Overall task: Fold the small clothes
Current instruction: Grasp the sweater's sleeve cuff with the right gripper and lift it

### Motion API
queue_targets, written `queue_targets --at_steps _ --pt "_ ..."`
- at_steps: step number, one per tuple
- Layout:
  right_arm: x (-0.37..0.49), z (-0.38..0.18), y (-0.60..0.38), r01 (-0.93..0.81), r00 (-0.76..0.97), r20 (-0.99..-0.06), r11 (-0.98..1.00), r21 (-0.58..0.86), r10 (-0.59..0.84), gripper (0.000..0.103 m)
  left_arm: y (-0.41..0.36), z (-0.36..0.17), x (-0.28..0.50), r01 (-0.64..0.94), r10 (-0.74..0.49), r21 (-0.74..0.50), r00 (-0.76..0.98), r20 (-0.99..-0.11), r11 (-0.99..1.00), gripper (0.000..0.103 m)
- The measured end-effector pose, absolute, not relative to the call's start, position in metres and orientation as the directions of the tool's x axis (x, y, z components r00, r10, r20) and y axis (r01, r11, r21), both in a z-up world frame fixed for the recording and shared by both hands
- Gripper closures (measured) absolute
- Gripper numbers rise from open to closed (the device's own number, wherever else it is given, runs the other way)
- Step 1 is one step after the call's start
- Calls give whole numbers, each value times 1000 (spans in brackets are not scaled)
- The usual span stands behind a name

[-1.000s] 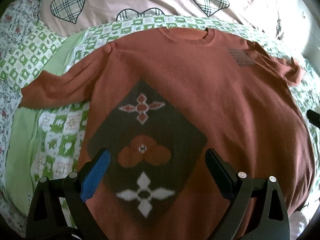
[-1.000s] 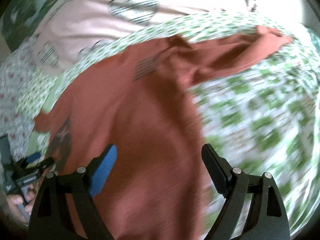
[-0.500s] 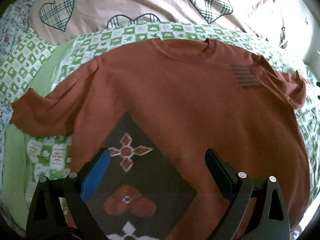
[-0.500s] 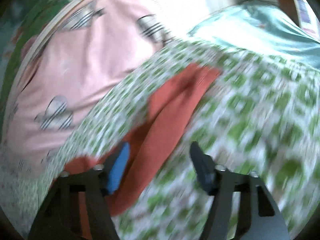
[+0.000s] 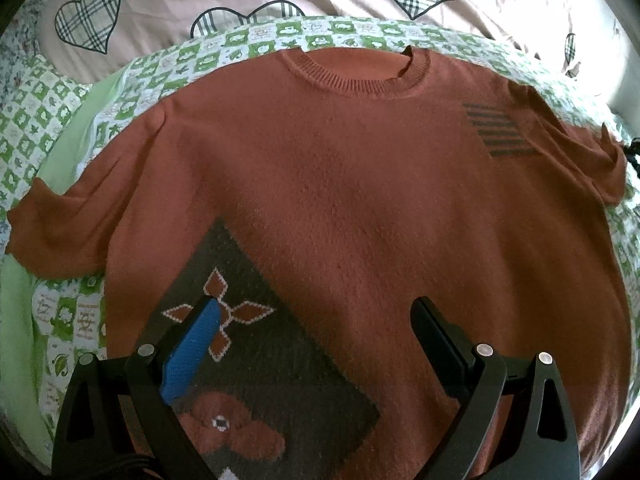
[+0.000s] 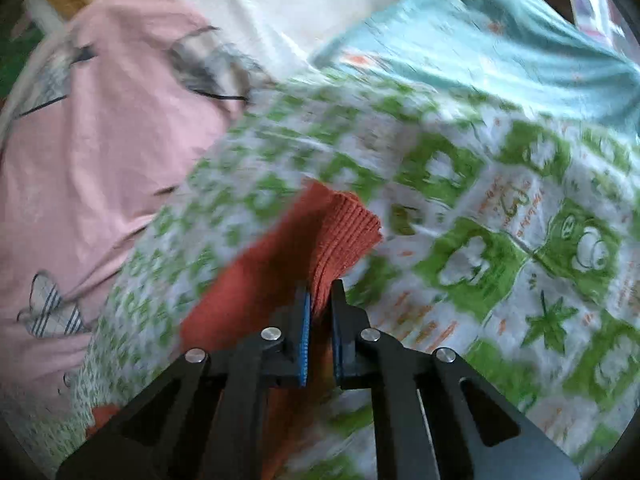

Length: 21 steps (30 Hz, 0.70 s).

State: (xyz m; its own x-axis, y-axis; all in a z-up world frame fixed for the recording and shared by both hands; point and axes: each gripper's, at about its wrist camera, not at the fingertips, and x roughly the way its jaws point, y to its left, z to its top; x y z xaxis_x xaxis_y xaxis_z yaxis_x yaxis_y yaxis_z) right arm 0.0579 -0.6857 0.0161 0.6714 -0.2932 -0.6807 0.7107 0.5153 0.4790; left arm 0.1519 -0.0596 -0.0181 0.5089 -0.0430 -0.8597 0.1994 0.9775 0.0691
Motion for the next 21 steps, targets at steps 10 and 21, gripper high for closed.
queue_targets --at_steps 10,21 --pt "114 77 -470 265 856 -502 731 629 122 94 -43 -11 141 184 -96 2 521 -848 983 7" --pt "234 20 -199 -68 678 -455 666 743 577 94 17 2 133 122 -169 -121 560 -811 985 7"
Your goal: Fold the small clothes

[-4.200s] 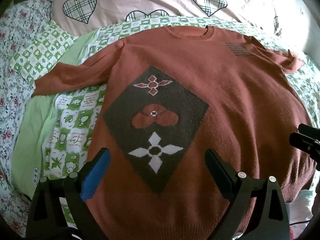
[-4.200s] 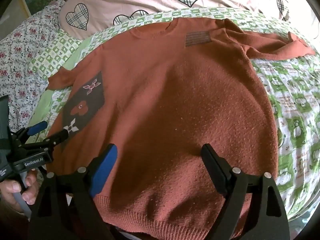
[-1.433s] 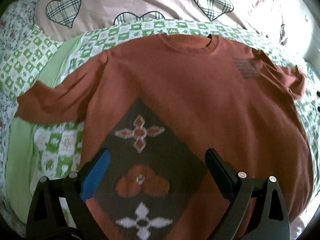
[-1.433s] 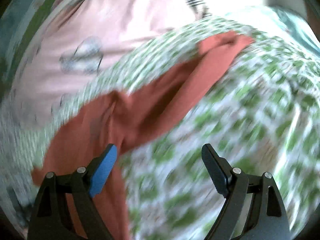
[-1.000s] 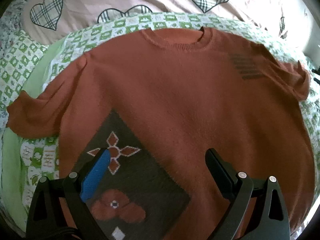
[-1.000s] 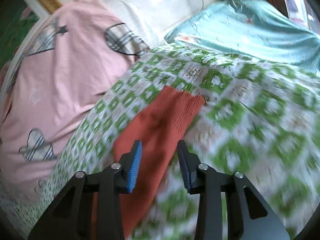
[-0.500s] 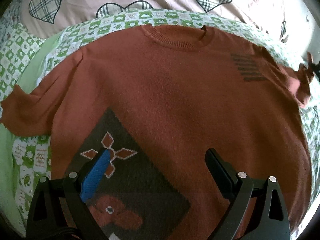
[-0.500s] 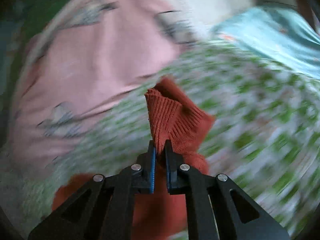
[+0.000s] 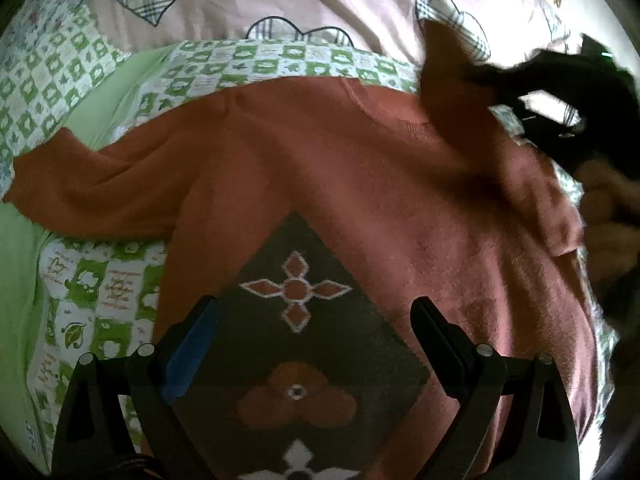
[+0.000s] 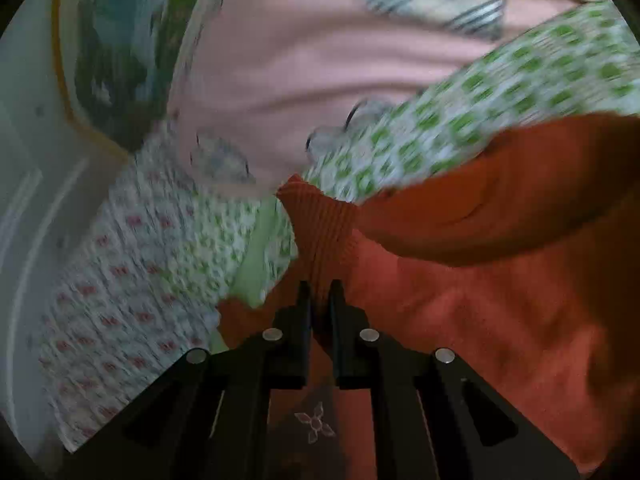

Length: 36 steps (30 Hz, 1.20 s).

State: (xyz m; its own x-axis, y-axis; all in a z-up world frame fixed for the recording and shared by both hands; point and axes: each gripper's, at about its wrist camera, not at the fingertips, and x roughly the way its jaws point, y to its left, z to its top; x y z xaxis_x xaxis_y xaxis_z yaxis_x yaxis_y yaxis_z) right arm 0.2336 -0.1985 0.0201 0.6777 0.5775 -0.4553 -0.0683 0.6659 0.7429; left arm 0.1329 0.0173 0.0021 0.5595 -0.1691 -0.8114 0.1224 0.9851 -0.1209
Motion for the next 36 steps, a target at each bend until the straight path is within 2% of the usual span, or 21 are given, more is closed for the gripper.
queue_targets --at_steps 5,6,9,10,17,21,22,23,24,25,28,31,33,36 --pt "264 -16 -154 -47 590 -511 658 751 625 90 40 3 142 113 -227 -199 563 -794 974 7" --pt "267 -24 -152 -27 568 -532 661 750 627 85 42 2 146 112 -238 -212 562 -792 971 7" --pt "262 -35 -151 0 537 -551 653 757 639 57 43 -2 161 109 -273 -257 550 -789 960 6" --pt "259 -33 -156 -7 544 -542 649 761 640 53 43 -5 168 109 -287 -273 547 -787 956 6" --pt "210 -9 -203 27 648 -541 694 719 535 53 33 -40 235 60 -377 -399 479 -793 915 4" --pt "168 -1 -233 75 697 -543 706 704 468 53 31 -42 265 48 -404 -446 518 -754 894 6" --pt "160 0 -238 87 708 -542 706 703 453 52 30 -41 269 56 -413 -455 528 -743 889 12" --pt "149 0 -246 104 721 -539 702 704 434 52 28 -39 273 75 -431 -466 534 -728 881 37" --pt "144 1 -251 115 729 -538 700 705 422 53 26 -37 278 99 -450 -474 528 -720 875 75" --pt "139 1 -256 128 738 -539 698 704 407 53 25 -37 282 115 -472 -488 513 -717 866 97" --pt "123 4 -276 173 766 -539 696 697 350 53 34 -13 274 145 -522 -540 547 -654 829 100" --pt "105 7 -307 237 794 -557 720 652 243 53 57 22 255 184 -464 -472 660 -591 862 100" --pt "100 5 -325 295 792 -584 727 620 177 53 72 9 262 133 -399 -420 651 -645 898 100" --pt "103 -3 -352 366 772 -626 724 585 116 53 92 -10 269 66 -412 -480 624 -664 875 100"
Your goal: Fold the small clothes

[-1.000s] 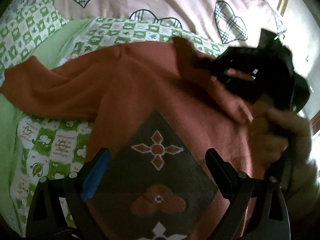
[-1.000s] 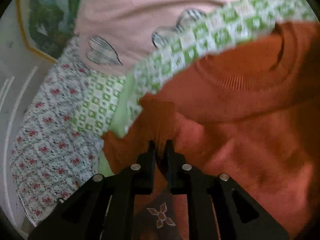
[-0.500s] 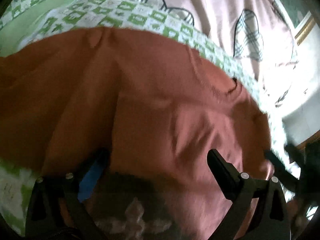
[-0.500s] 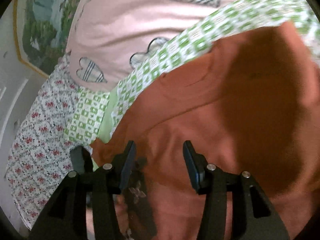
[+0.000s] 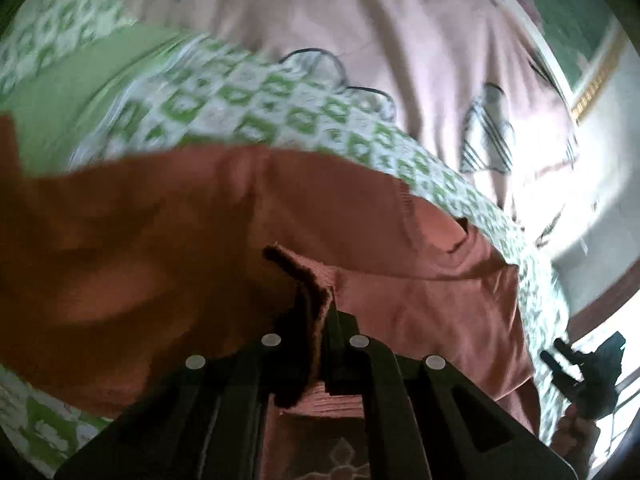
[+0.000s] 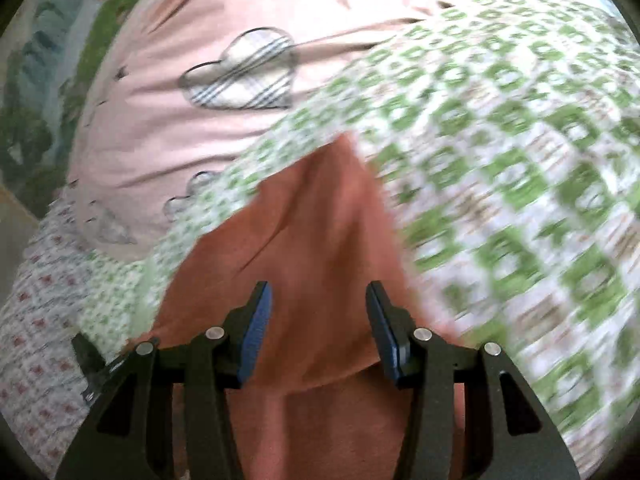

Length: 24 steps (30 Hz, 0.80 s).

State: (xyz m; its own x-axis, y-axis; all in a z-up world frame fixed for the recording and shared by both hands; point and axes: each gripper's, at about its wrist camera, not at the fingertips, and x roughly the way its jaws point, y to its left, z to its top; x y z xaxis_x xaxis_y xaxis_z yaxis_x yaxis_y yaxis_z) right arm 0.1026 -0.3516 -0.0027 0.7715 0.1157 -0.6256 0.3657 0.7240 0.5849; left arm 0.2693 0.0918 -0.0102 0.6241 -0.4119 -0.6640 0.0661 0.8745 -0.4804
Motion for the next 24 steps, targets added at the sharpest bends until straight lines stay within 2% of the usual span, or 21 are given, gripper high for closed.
queue_targets --at_steps 5,11,12,13,16,18,24 --pt "134 -13 -377 414 716 -695 761 500 67 52 94 -14 267 53 -395 -467 624 -674 883 100" --pt "192 -38 -373 367 610 -785 838 405 112 49 92 -21 262 60 -383 -442 611 -693 895 100" --pt "196 -40 -369 351 601 -793 858 375 101 55 91 -20 262 62 -382 -439 612 -693 897 100" --pt "197 -39 -366 330 601 -795 880 342 83 94 91 -19 262 65 -382 -438 612 -693 897 100" --pt "183 -23 -385 337 649 -756 859 385 84 94 81 -10 261 111 -423 -457 613 -667 882 100" --pt "176 -21 -396 360 661 -749 853 378 53 94 63 -6 262 157 -426 -428 621 -658 890 100" --pt "179 -45 -401 395 630 -775 839 373 48 94 51 -30 278 147 -358 -338 581 -731 929 99"
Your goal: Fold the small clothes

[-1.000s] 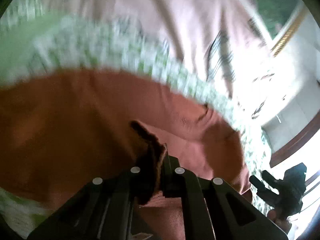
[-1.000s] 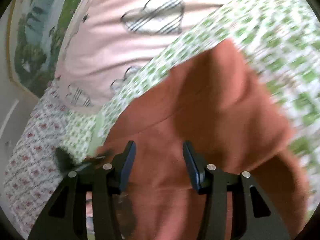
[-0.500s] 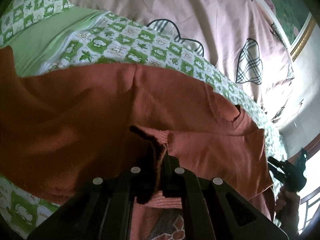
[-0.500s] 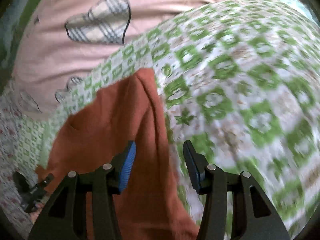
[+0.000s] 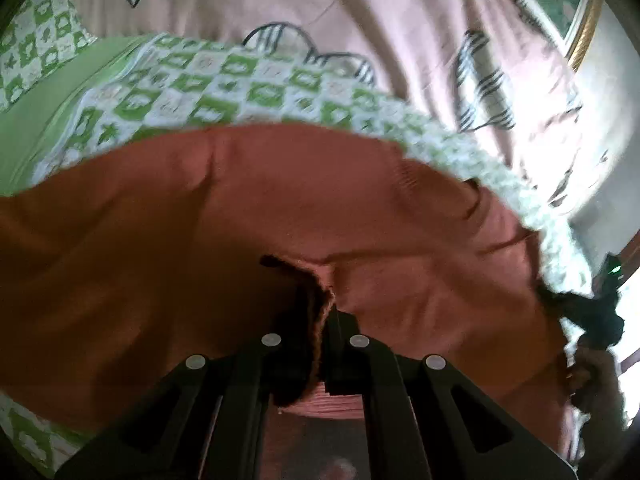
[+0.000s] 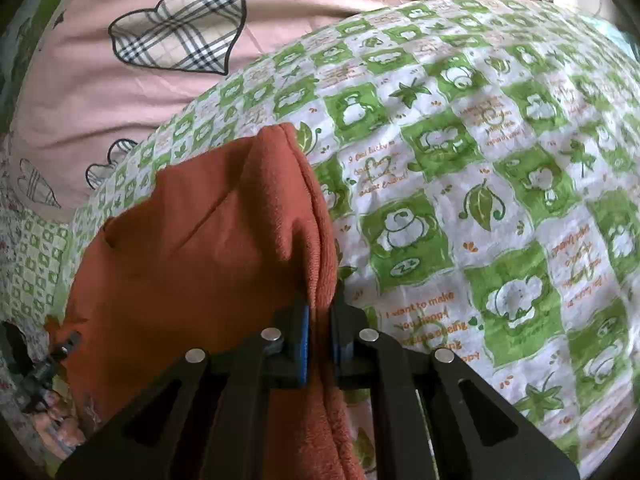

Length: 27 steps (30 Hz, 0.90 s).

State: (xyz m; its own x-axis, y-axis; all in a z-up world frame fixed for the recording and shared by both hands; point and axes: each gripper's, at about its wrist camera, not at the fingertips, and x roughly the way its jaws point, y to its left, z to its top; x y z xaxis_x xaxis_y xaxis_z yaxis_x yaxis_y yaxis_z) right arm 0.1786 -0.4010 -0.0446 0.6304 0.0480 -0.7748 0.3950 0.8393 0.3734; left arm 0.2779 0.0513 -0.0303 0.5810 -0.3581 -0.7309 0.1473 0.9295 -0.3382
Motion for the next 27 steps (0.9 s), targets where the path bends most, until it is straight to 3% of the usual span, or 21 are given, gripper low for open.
queue_targets --at_steps 5,8,9,12,14,17,19,27 --pt "158 -13 -380 440 630 -770 863 249 -100 83 68 -32 264 142 -357 -340 576 -735 930 96" --pt "149 -4 -345 309 689 -725 906 290 -2 80 71 -36 258 132 -339 -324 572 -747 937 95" --pt "151 -9 -336 288 662 -749 916 280 20 80 72 -38 257 125 -333 -320 568 -753 939 94" --pt "149 -36 -336 340 580 -814 912 229 -11 81 80 -34 248 117 -326 -318 571 -753 941 94" --pt "137 -33 -347 373 601 -799 880 294 13 81 90 -28 236 110 -319 -317 582 -748 942 94" --pt "121 -13 -339 363 625 -781 878 312 19 76 122 -17 214 74 -344 -379 603 -719 922 82" --pt "108 -1 -326 319 655 -754 884 341 54 68 144 -11 201 32 -327 -398 633 -702 917 78" --pt "88 4 -259 181 648 -738 902 392 191 65 263 -21 175 -236 -212 -484 682 -701 842 70"
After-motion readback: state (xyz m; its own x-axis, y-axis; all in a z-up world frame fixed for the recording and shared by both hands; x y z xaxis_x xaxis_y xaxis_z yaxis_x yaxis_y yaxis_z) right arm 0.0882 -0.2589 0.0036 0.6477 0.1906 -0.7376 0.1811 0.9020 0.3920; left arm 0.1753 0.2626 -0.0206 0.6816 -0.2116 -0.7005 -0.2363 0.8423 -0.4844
